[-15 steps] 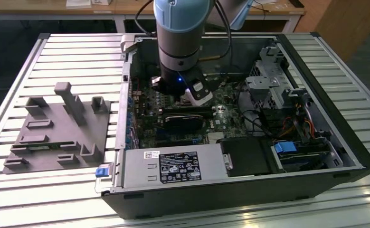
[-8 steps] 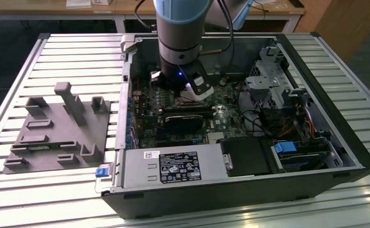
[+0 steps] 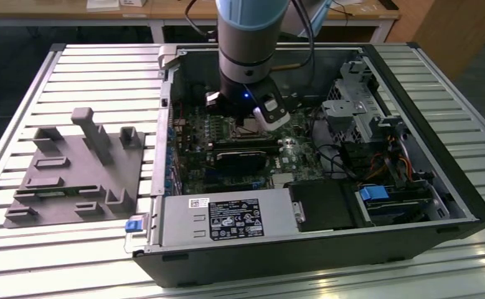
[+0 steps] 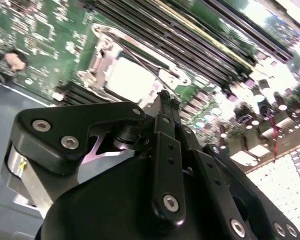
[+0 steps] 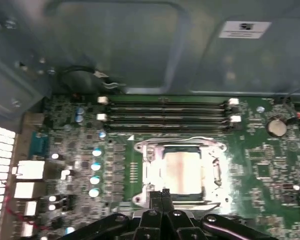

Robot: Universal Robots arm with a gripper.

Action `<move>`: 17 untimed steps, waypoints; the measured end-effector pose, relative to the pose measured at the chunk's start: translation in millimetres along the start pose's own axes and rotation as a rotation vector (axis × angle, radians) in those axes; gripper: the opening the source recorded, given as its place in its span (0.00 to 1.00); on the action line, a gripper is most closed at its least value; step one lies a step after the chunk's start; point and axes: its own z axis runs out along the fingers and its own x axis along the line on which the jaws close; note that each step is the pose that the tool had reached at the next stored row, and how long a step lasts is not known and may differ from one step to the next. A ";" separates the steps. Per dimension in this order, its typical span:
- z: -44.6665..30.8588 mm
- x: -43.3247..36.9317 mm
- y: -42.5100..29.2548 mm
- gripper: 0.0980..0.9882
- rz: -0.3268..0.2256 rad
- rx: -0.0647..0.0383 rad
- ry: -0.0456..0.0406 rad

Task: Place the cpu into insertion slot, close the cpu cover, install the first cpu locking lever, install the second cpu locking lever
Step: 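Install the second cpu locking lever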

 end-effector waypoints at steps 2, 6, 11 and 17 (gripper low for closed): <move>0.2 -6.4 0.1 0.01 0.000 -0.001 0.0004; -3.4 -12.4 1.3 0.01 0.000 -0.002 0.0015; -5.5 -15.5 -2.1 0.01 0.003 -0.002 0.0072; -8.5 -15.8 -13.8 0.01 0.006 -0.002 0.0082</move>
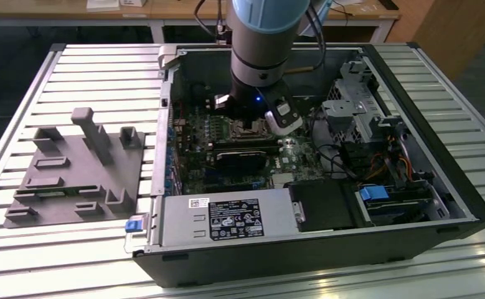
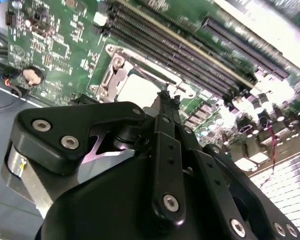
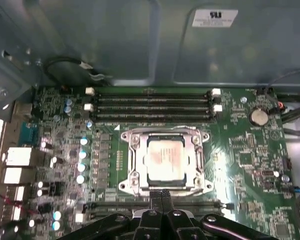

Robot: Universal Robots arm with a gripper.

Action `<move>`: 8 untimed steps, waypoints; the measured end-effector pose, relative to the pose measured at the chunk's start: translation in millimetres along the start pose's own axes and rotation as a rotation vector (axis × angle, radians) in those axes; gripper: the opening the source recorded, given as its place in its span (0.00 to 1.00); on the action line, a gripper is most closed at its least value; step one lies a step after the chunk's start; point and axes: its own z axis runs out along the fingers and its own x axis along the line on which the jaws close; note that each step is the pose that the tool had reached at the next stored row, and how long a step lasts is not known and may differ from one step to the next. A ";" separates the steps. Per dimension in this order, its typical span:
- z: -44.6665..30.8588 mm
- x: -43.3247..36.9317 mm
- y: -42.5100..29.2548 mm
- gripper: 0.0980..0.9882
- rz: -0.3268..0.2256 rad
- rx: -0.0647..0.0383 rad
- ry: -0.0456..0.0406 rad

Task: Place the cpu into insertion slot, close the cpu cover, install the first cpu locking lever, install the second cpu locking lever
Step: 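Install the second cpu locking lever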

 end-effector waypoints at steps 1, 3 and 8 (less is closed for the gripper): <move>-0.3 0.0 -1.8 0.01 0.000 0.000 0.0001; 0.3 0.3 -3.7 0.01 0.000 0.000 0.0000; 5.1 8.5 -5.4 0.01 0.000 0.000 0.0000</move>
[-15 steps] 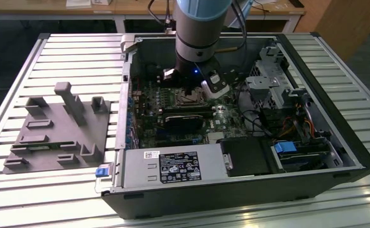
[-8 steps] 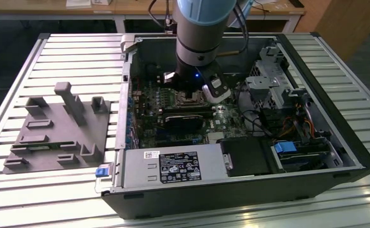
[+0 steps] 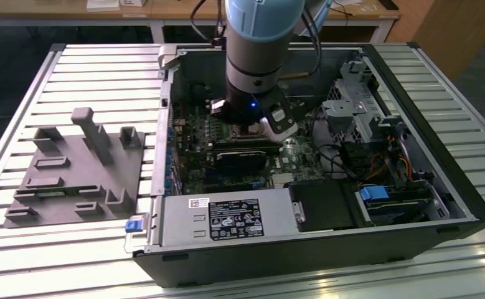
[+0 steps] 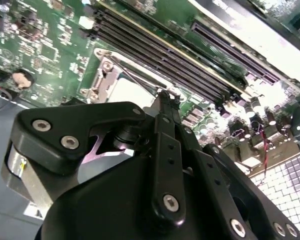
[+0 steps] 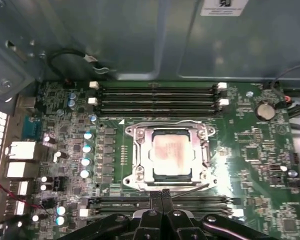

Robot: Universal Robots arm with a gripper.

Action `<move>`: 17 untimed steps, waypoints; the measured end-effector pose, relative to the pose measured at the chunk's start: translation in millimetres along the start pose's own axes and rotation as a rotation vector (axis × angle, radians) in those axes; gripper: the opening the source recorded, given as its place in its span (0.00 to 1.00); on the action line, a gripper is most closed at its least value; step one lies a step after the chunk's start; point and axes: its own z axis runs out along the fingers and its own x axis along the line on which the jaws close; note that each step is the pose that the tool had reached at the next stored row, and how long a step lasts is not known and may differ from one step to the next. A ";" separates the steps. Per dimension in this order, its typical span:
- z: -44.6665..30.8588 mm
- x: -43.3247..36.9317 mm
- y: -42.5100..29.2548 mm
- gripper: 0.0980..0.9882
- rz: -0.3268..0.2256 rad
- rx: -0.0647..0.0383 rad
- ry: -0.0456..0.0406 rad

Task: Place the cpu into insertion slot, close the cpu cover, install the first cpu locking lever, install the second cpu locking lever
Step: 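Install the second cpu locking lever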

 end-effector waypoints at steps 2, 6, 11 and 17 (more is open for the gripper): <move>2.3 3.2 -0.8 0.01 0.000 0.000 0.0000; 8.9 5.4 -2.9 0.01 0.000 0.000 0.0001; 16.8 8.8 -5.4 0.01 0.000 -0.001 0.0002; 19.6 11.2 -9.4 0.01 0.001 -0.024 0.0005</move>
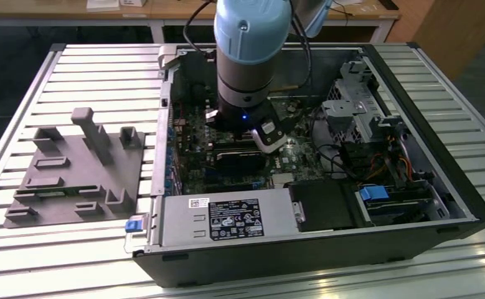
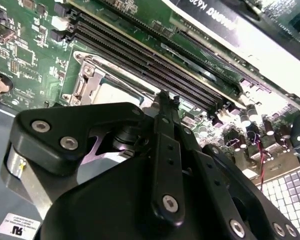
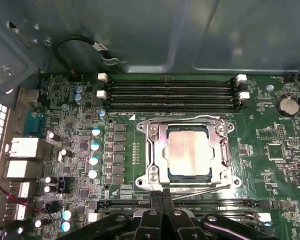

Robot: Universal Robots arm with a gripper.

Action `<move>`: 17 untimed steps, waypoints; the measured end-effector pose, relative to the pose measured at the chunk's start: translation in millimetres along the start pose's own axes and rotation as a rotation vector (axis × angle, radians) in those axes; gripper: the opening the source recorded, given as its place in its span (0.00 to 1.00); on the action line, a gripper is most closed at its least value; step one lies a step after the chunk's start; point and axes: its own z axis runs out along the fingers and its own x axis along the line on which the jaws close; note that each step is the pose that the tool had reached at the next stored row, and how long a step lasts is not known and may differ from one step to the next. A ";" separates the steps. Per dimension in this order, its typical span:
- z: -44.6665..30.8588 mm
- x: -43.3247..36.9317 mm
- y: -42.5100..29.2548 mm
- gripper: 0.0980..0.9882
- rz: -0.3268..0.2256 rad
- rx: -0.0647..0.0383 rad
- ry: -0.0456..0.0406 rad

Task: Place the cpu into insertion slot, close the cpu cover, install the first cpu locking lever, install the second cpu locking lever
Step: 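Install the second cpu locking lever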

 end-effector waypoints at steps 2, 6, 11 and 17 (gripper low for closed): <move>1.5 0.5 -1.2 0.01 0.000 -0.008 0.0001; 6.2 3.2 -3.5 0.01 0.000 -0.012 0.0002; 10.7 7.5 -5.2 0.01 0.001 -0.022 0.0004; 14.0 11.0 -6.3 0.01 0.001 -0.038 0.0005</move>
